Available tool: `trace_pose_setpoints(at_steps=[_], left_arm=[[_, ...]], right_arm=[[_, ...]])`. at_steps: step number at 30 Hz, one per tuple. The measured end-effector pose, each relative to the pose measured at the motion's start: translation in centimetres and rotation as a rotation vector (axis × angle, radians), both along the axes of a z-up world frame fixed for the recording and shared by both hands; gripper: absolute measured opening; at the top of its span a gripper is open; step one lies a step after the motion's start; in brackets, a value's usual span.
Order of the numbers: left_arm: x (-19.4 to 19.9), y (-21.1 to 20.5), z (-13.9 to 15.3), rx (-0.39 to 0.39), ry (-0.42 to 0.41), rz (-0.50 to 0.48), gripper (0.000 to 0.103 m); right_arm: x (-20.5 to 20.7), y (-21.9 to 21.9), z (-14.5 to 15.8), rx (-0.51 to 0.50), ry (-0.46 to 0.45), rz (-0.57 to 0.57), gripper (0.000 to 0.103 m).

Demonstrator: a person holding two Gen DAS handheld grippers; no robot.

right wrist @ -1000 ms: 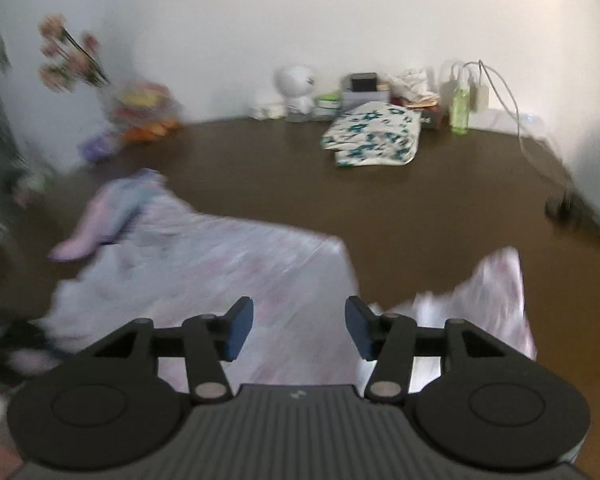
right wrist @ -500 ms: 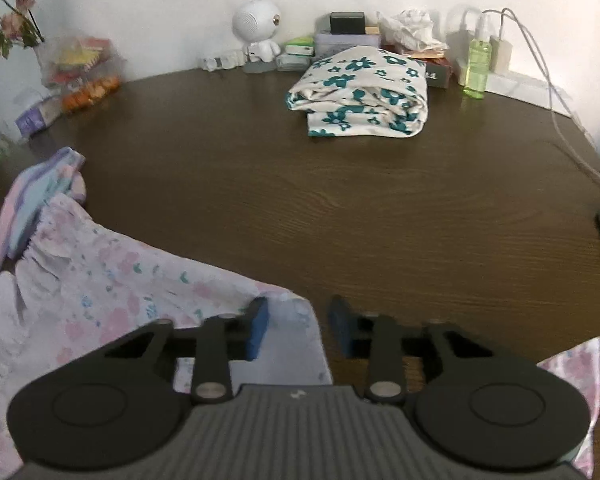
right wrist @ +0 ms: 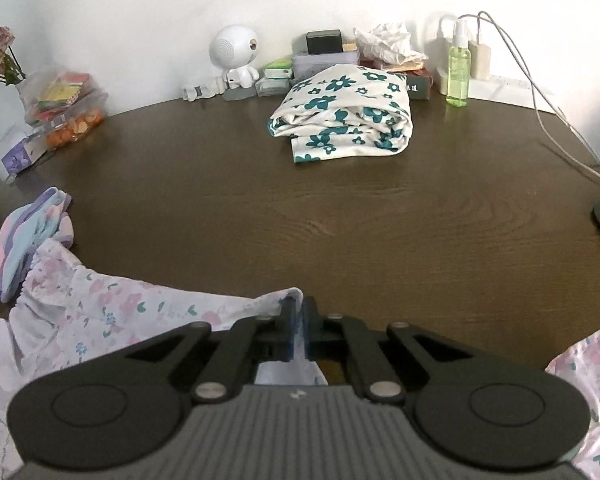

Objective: Fold clothes

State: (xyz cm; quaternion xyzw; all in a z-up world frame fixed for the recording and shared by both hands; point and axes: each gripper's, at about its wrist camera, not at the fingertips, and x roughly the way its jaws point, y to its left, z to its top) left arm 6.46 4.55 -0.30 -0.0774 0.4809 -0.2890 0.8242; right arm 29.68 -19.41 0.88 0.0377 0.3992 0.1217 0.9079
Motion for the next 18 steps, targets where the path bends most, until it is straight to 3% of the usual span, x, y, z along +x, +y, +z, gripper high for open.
trace_pose_setpoints(at_steps=[2, 4, 5, 6, 7, 8, 11, 14, 16, 18], left_arm=[[-0.6, 0.0, 0.2, -0.001, 0.003, 0.001, 0.0], [-1.4, 0.2, 0.9, -0.006, -0.011, 0.01, 0.012], [-1.9, 0.3, 1.4, -0.006, -0.027, 0.012, 0.026], [-2.2, 0.5, 2.3, -0.011, -0.056, 0.013, 0.04], [-2.7, 0.9, 3.1, -0.018, -0.09, 0.018, 0.044], [-3.3, 1.6, 3.9, -0.021, -0.127, 0.029, 0.048], [-4.8, 3.8, 5.6, -0.005, -0.215, 0.067, 0.054], [-6.2, 5.2, 5.8, 0.031, -0.243, 0.078, 0.059], [-7.1, 5.8, 5.5, 0.046, -0.243, 0.067, 0.059], [-7.5, 5.9, 4.9, 0.058, -0.239, 0.046, 0.061]], right_arm=[[0.1, 0.1, -0.2, -0.003, 0.004, -0.001, 0.003], [0.1, -0.1, -0.2, 0.009, 0.013, 0.004, 0.007], [-0.1, -0.5, 0.0, 0.026, 0.016, -0.001, 0.012], [-0.4, -1.0, 0.5, 0.044, 0.012, -0.015, 0.025], [-0.9, -1.7, 1.3, 0.064, -0.001, -0.023, 0.042], [-1.5, -2.4, 2.1, 0.084, -0.016, -0.03, 0.047], [-4.9, -4.2, 5.3, 0.126, -0.088, 0.012, 0.048], [-9.8, -5.3, 7.9, 0.133, -0.157, 0.122, 0.058], [-13.4, -5.1, 8.3, 0.098, -0.181, 0.224, 0.066], [-16.9, -4.5, 7.6, 0.066, -0.172, 0.324, 0.066]])
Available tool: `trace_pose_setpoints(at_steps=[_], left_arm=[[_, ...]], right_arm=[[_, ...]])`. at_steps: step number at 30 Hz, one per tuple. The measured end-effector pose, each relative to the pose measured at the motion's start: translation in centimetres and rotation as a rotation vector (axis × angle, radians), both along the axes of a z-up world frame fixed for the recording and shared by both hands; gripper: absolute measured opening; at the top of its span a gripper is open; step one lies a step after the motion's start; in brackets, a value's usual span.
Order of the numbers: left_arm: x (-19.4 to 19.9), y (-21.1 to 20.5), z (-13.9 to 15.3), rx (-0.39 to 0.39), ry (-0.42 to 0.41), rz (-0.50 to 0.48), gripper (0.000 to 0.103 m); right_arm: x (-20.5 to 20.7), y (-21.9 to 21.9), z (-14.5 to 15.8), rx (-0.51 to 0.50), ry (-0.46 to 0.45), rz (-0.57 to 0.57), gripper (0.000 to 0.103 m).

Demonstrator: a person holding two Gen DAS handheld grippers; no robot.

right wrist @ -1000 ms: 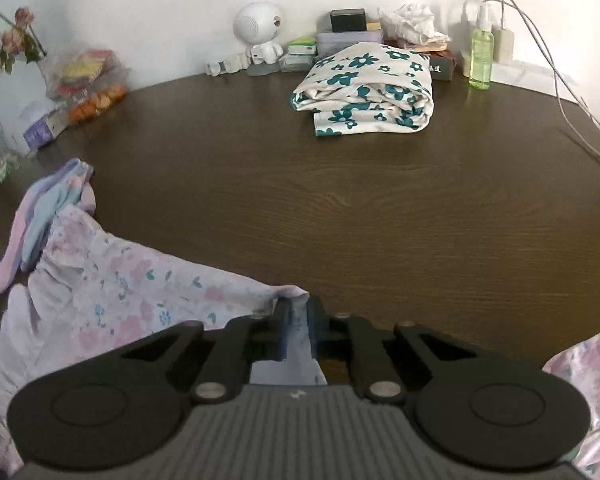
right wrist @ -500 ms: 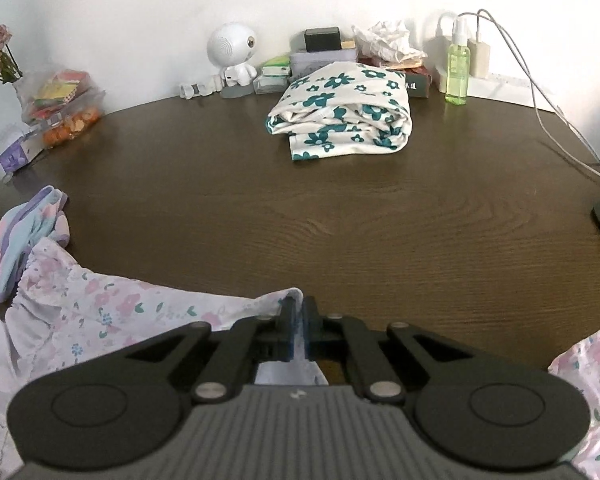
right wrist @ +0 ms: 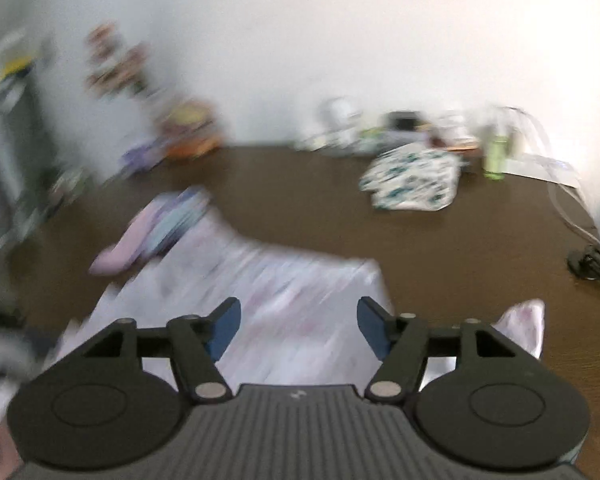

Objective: Fold clothes

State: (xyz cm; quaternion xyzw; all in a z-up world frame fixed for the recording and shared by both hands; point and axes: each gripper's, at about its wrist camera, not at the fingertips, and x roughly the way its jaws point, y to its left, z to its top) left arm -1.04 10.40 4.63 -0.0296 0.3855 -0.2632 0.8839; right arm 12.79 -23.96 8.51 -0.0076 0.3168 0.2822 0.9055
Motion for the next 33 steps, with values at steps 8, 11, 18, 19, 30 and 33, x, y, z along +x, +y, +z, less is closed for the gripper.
trace_pose_setpoints(at_steps=[8, 11, 18, 19, 30, 33], left_arm=[[-0.9, -2.0, -2.5, 0.154, -0.008, -0.037, 0.063], [-0.8, -2.6, -3.3, 0.204, -0.014, -0.04, 0.05], [-1.1, -2.8, -4.3, 0.216, 0.001, -0.03, 0.037], [-1.1, -2.8, -4.3, 0.213, 0.001, -0.028, 0.037], [-1.2, -2.7, -4.4, 0.184, -0.011, -0.001, 0.038], [-1.4, -2.5, -4.5, 0.162, -0.015, 0.02, 0.038]], right_arm=[[-9.9, 4.6, -5.3, -0.139, 0.092, 0.354, 0.066], [-11.1, 5.7, -6.4, -0.176, 0.109, 0.371, 0.064], [-12.1, 5.1, -7.2, -0.2, 0.148, 0.383, 0.058], [-12.2, 4.8, -7.2, -0.198, 0.154, 0.384, 0.058], [-5.0, 1.6, -8.5, 0.126, 0.37, 0.24, 0.03], [-3.7, 1.5, -9.4, 0.198, 0.385, 0.213, 0.027]])
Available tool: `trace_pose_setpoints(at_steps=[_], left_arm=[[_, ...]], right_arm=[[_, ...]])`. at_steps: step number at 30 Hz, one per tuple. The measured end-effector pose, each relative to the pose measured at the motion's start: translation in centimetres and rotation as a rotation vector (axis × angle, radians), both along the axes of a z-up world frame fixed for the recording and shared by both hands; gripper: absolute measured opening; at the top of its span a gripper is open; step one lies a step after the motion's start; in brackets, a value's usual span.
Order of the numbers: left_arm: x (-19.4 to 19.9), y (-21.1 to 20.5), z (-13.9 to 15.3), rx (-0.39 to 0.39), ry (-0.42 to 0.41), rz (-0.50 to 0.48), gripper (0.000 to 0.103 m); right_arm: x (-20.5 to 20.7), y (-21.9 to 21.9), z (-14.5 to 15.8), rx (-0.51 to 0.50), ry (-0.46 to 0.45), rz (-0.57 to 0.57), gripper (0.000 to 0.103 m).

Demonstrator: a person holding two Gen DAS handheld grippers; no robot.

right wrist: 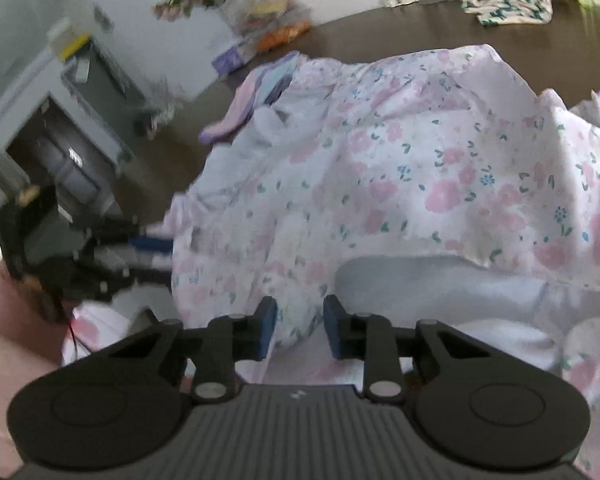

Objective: Fold clothes

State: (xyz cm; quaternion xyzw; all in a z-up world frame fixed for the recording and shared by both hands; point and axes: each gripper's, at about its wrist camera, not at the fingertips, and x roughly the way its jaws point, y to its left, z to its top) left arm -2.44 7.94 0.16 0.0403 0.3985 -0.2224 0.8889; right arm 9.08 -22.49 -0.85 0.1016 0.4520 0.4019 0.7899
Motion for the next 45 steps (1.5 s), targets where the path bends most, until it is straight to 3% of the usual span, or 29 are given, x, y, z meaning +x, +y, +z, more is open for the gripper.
trace_pose_setpoints(at_steps=[10, 17, 26, 31, 34, 39, 45], left_arm=[[-0.8, -0.6, 0.0, -0.02, -0.013, 0.032, 0.038], [-0.5, -0.9, 0.1, -0.017, -0.008, 0.054, 0.038], [0.0, -1.1, 0.1, -0.001, -0.007, 0.069, 0.038], [-0.2, -1.2, 0.1, -0.007, -0.012, 0.091, 0.038], [-0.1, -1.2, 0.1, -0.006, -0.011, 0.09, 0.038], [-0.1, -1.2, 0.1, 0.0, -0.012, 0.086, 0.038], [-0.1, -1.3, 0.1, -0.005, -0.014, 0.093, 0.039]], right_arm=[[2.2, -1.0, -1.3, 0.114, 0.061, -0.161, 0.028], [1.1, 0.1, -1.8, 0.185, 0.139, -0.049, 0.029], [0.9, -1.3, -2.4, 0.242, 0.173, -0.086, 0.033], [0.9, -1.7, -2.2, 0.4, 0.218, -0.059, 0.033], [0.7, -2.5, -1.7, 0.388, 0.202, -0.074, 0.043], [0.6, -1.5, -2.0, 0.254, 0.167, -0.054, 0.044], [1.3, 0.0, -2.2, 0.259, 0.18, -0.025, 0.046]])
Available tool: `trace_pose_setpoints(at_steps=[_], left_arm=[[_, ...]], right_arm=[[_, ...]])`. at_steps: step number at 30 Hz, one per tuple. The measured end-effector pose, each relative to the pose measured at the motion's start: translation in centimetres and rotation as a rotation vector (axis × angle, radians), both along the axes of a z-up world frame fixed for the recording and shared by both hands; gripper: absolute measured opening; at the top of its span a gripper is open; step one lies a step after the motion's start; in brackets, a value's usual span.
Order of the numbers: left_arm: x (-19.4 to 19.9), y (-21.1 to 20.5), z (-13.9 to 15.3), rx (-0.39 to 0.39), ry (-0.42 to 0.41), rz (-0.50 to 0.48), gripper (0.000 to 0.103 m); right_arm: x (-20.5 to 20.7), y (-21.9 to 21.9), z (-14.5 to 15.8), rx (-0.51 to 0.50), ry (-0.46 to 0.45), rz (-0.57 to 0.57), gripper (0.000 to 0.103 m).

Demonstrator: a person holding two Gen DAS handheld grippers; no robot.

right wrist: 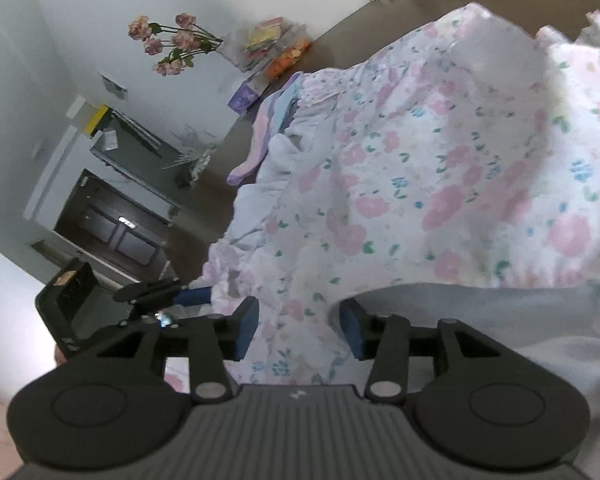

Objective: Fold clothes

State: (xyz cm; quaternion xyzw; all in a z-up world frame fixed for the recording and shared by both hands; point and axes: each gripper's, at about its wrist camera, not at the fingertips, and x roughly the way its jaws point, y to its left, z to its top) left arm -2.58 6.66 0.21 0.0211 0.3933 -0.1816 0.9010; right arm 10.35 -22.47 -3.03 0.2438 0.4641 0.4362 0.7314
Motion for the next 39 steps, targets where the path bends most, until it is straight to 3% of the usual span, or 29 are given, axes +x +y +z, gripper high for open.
trace_pose_setpoints(at_steps=[6, 8, 9, 12, 14, 17, 19, 21, 24, 28, 32, 35, 37, 38, 39], left_arm=[[0.2, 0.2, 0.0, -0.004, -0.001, 0.002, 0.039], [0.3, 0.2, 0.0, -0.007, -0.001, -0.002, 0.041], [0.4, 0.2, 0.0, -0.01, 0.0, -0.005, 0.041], [0.5, 0.5, 0.0, -0.019, 0.007, -0.006, 0.041], [0.5, 0.7, 0.3, -0.03, 0.016, -0.013, 0.041], [-0.4, 1.3, 2.6, -0.126, -0.029, -0.067, 0.041], [-0.4, 1.5, 4.9, -0.202, -0.075, -0.085, 0.044], [0.4, 1.2, 6.9, -0.25, -0.105, -0.088, 0.055], [3.1, -0.5, 7.6, -0.255, -0.06, -0.094, 0.07], [7.1, -1.7, 5.6, -0.226, 0.049, -0.035, 0.07], [10.6, -1.5, 2.5, -0.25, 0.159, 0.036, 0.06], [11.9, -1.4, 0.7, -0.269, 0.205, 0.043, 0.044], [12.6, -1.5, -0.2, -0.293, 0.226, 0.036, 0.012], [12.6, -1.6, -0.2, -0.296, 0.216, 0.033, 0.001], [12.5, -1.7, -0.2, -0.297, 0.206, 0.031, 0.001]], right_arm=[[-0.9, -0.3, -0.1, 0.023, 0.046, 0.076, 0.046], [-0.9, -0.9, 0.0, 0.054, 0.053, 0.04, 0.029], [-0.9, -0.9, 0.0, 0.058, 0.055, 0.026, 0.014], [-0.7, -1.0, 0.1, 0.069, 0.059, -0.015, 0.002], [-0.7, -1.0, 0.3, 0.086, 0.067, -0.042, 0.001], [-0.6, -1.2, 0.7, 0.127, 0.089, -0.078, 0.001], [-0.6, -1.3, 0.9, 0.137, 0.099, -0.09, 0.001], [-0.6, -1.2, 1.1, 0.105, 0.083, -0.095, 0.001], [-0.5, -1.2, 0.9, 0.114, 0.081, -0.109, 0.001], [-0.8, -1.5, 1.0, 0.164, 0.062, -0.127, 0.001], [-0.9, -1.9, 0.8, 0.193, 0.061, -0.139, 0.002], [-0.9, -1.9, 0.5, 0.209, 0.065, -0.141, 0.002], [-0.8, -1.8, 0.4, 0.219, 0.065, -0.136, 0.002], [-0.8, -1.8, 0.4, 0.225, 0.065, -0.137, 0.002], [-0.8, -1.8, 0.4, 0.227, 0.064, -0.136, 0.004]])
